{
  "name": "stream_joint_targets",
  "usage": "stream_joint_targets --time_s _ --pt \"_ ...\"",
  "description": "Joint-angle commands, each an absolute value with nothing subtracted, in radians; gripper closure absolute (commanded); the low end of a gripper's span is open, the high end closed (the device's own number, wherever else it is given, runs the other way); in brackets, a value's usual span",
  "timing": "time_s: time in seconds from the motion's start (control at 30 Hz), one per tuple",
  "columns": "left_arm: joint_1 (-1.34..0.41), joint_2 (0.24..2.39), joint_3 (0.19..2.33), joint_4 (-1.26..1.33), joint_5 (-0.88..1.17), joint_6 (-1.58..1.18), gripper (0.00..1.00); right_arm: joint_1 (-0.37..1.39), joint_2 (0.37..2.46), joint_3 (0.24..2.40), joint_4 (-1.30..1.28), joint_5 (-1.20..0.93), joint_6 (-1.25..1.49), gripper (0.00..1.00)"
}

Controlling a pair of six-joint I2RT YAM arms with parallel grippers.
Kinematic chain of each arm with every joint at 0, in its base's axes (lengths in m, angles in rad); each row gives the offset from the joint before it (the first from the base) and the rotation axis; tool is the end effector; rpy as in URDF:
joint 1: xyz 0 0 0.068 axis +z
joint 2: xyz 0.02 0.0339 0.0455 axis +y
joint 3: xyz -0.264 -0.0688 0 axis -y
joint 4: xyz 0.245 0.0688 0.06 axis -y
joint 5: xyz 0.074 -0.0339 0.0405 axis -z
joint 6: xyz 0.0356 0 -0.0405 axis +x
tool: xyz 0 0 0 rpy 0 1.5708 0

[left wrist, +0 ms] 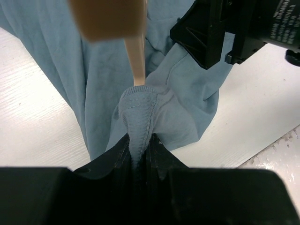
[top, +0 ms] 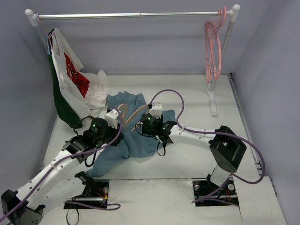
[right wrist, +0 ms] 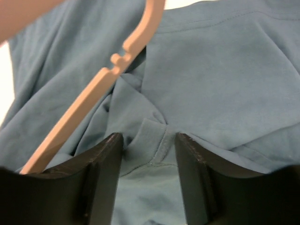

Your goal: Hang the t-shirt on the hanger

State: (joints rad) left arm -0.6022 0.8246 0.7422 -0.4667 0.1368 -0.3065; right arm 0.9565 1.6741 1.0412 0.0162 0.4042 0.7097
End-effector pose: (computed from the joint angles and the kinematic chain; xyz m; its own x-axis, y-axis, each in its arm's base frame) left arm 0.1481 -0.1077 0.2900 -0.6083 0.0554 -0.7918 0.4966 0.8047 -0.3252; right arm 0.2232 0.2921 0.2178 -0.6219 0.1576 -0.7670 -0.2124 0.9088 0.3590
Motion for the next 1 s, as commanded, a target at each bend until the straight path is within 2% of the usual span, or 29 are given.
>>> stream_joint_targets --time_s 0.0,0.07,0.17,0.2,0.3,0.43,0.7,0.97 --pt "-0.604 0.802 0.779 -0.416 0.138 -0.325 1.0 0.962 1.684 1.095 0.009 0.483 0.732 0.52" --pt "-0.604 0.801 0.784 -0.416 0.14 -0.324 1.0 0.962 1.698 1.1 0.011 0.468 0.724 0.58" --pt "-0.604 0.798 0.781 -0.417 0.14 -0.325 1.0 0.962 1.706 1.094 0.015 0.445 0.716 0.72" --pt "-0.604 0.798 0.781 -0.416 0.144 -0.325 1.0 0.962 1.706 1.089 0.017 0.442 0.716 0.83" --pt "-0.604 0.792 0.781 -0.416 0.143 -0.324 1.0 0.96 1.683 1.072 0.018 0.46 0.706 1.0" --pt "-0.604 0.766 0.781 -0.414 0.167 -0.311 1.0 0.943 1.593 1.01 0.057 0.483 0.654 1.0" --pt "-0.604 0.658 0.759 -0.39 0.322 -0.278 1.0 0.755 1.416 0.818 0.216 0.373 0.503 1.0" --pt "-0.604 0.676 0.764 -0.422 0.492 -0.261 1.0 0.67 1.333 0.776 0.311 0.322 0.396 1.0"
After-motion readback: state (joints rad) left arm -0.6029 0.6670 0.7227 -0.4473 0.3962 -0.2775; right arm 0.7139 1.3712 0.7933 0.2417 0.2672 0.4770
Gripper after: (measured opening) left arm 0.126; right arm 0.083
